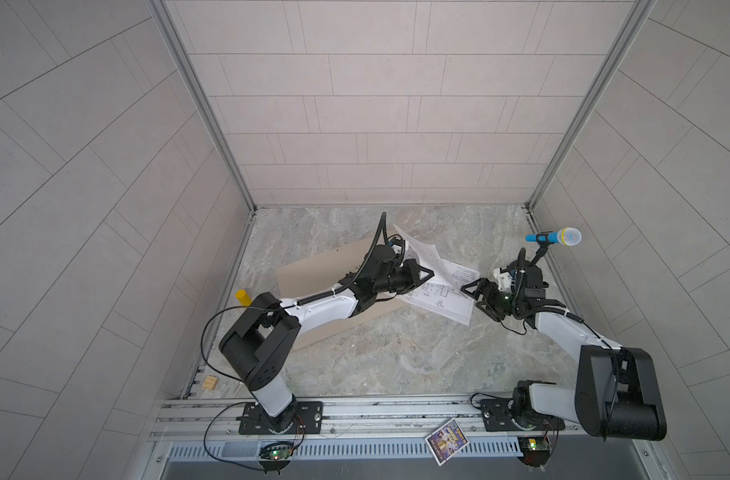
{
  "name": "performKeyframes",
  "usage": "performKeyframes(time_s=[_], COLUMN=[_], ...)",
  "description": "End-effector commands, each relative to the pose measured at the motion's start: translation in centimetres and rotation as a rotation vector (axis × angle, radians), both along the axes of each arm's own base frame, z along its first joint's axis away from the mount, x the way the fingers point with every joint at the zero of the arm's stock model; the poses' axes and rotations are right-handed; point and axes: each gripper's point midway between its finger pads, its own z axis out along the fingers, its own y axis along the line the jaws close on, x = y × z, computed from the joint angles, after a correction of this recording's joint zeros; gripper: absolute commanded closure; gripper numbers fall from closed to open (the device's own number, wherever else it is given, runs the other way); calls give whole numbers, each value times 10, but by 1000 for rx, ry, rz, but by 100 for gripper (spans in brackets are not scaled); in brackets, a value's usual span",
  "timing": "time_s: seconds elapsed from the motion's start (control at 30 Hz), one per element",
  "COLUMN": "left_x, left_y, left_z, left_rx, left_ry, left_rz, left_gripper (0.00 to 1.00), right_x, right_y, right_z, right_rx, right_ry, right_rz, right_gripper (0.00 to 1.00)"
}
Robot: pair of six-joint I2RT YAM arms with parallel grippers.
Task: Put the files into the folder
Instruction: 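Lift the white sheets with both grippers toward the open folder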
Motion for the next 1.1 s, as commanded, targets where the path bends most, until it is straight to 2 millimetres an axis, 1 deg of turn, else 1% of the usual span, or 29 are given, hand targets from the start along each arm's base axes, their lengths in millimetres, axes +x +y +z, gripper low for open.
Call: performKeyframes(time_s=[0.0, 0.13, 0.3, 0.43, 0.53, 0.7, 0.8, 0.9, 1.0, 1.07], left_x=[-7, -9, -10, -8, -7, -8, -11, -12, -13, -14], left_y=[4, 5, 5, 8, 12, 14, 15, 15, 16, 16], left_z=[-3, 0, 5, 7, 12, 20, 19, 16, 14, 13], left_rx=[-1, -38, -72, -86, -96, -108, -112, -118, -140, -155], left_ry=[-1, -15, -29, -30, -39, -56, -55, -47, -40, -35], left_rz=[-23, -20, -26, -16, -11, -16, -21, -22, -21, -23], left_gripper=[100, 100, 100, 100, 100, 100, 100, 100, 100, 100], right_x=[12, 17, 18, 13, 5, 0, 2, 7, 13, 17], right_y=[11, 23, 32, 33, 28, 30, 31, 36, 45, 53], right_z=[26, 31, 20, 14, 8, 0, -2, 2, 5, 5], right_rx=[100, 156, 199, 182, 104, 110, 129, 166, 194, 228], right_ry=[-61, -45, 2, 26, 44, 66, 69, 48, 32, 31], right_rz=[-30, -31, -35, -28, -8, 7, 5, 3, 12, 16], right_gripper=[12, 12, 15, 15, 14, 14, 14, 15, 16, 17])
